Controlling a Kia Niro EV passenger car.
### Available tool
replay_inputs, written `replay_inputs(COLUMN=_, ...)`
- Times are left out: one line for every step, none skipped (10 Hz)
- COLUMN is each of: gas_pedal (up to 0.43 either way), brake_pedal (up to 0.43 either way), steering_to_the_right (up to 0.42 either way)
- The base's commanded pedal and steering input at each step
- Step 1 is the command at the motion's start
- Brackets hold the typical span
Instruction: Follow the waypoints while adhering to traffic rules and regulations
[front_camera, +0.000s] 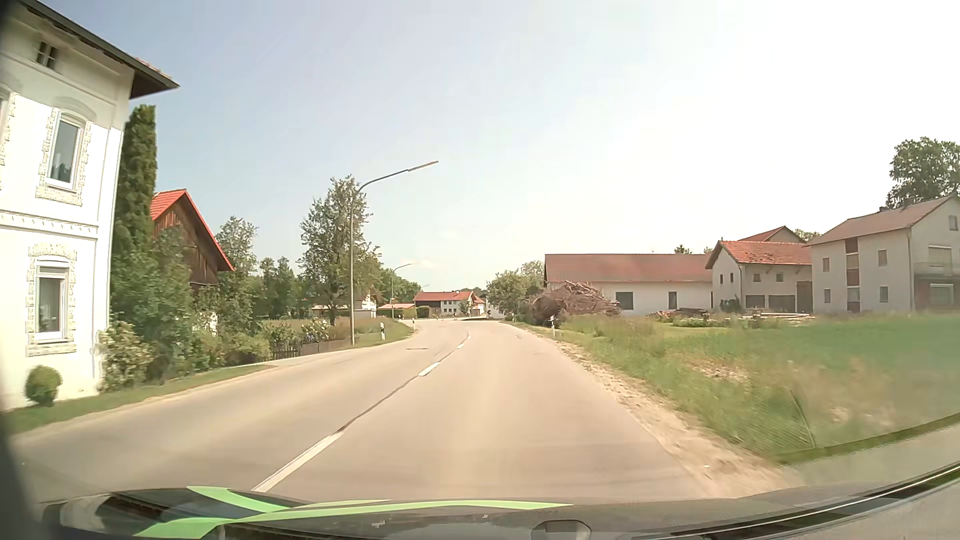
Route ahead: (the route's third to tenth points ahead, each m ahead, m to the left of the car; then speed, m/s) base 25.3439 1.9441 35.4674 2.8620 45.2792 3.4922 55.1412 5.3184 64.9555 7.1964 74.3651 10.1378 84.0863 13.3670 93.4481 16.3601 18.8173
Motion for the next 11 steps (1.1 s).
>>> replay_inputs(gas_pedal=0.059, brake_pedal=0.000, steering_to_the_right=-0.006)
replay_inputs(gas_pedal=0.079, brake_pedal=0.000, steering_to_the_right=-0.006)
replay_inputs(gas_pedal=0.079, brake_pedal=0.000, steering_to_the_right=-0.007)
replay_inputs(gas_pedal=0.087, brake_pedal=0.000, steering_to_the_right=-0.008)
replay_inputs(gas_pedal=0.087, brake_pedal=0.000, steering_to_the_right=-0.010)
replay_inputs(gas_pedal=0.087, brake_pedal=0.000, steering_to_the_right=-0.014)
replay_inputs(gas_pedal=0.087, brake_pedal=0.000, steering_to_the_right=-0.017)
replay_inputs(gas_pedal=0.087, brake_pedal=0.000, steering_to_the_right=-0.018)
replay_inputs(gas_pedal=0.079, brake_pedal=0.000, steering_to_the_right=-0.018)
replay_inputs(gas_pedal=0.047, brake_pedal=0.000, steering_to_the_right=-0.018)
replay_inputs(gas_pedal=0.000, brake_pedal=0.000, steering_to_the_right=-0.018)
